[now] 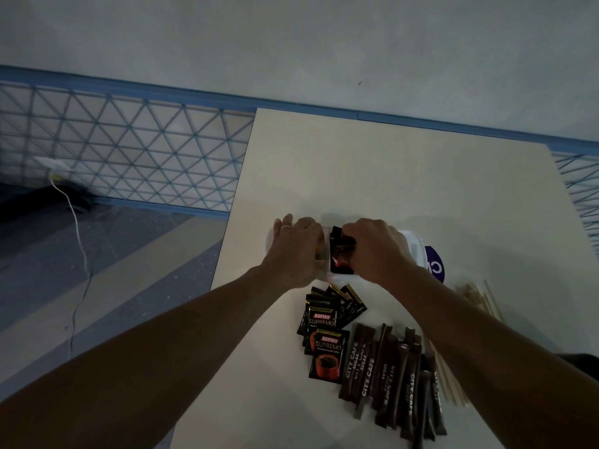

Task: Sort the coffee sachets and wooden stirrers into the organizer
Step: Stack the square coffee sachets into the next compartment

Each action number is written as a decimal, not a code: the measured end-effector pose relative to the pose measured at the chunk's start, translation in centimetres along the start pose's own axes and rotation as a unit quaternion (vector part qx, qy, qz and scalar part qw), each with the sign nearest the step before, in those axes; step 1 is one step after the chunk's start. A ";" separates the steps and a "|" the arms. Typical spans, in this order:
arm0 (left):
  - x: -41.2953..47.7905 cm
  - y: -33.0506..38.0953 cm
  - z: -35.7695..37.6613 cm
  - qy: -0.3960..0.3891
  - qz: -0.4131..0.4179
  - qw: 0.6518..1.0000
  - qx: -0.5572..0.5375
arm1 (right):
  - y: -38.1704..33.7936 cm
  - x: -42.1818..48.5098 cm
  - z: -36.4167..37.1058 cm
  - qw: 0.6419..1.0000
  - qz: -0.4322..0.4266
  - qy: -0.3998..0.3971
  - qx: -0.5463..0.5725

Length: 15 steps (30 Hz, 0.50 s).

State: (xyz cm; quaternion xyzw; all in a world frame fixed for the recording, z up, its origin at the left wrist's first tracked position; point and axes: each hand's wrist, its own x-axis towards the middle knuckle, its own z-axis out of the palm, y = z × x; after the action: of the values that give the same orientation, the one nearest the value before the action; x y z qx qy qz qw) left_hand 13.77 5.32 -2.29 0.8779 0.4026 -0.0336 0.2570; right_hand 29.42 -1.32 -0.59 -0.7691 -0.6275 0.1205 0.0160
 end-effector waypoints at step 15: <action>0.2 -0.2 0.4 0.023 -0.002 0.999 -0.041 | 0.0 -0.8 1.2 0.997 0.015 0.058 0.039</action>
State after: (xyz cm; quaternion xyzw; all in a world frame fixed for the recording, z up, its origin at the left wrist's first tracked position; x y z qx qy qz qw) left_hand 13.83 5.33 -2.78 0.8663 0.4114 0.0025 0.2832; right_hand 29.07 -2.28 -1.58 -0.7829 -0.6086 0.1006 0.0807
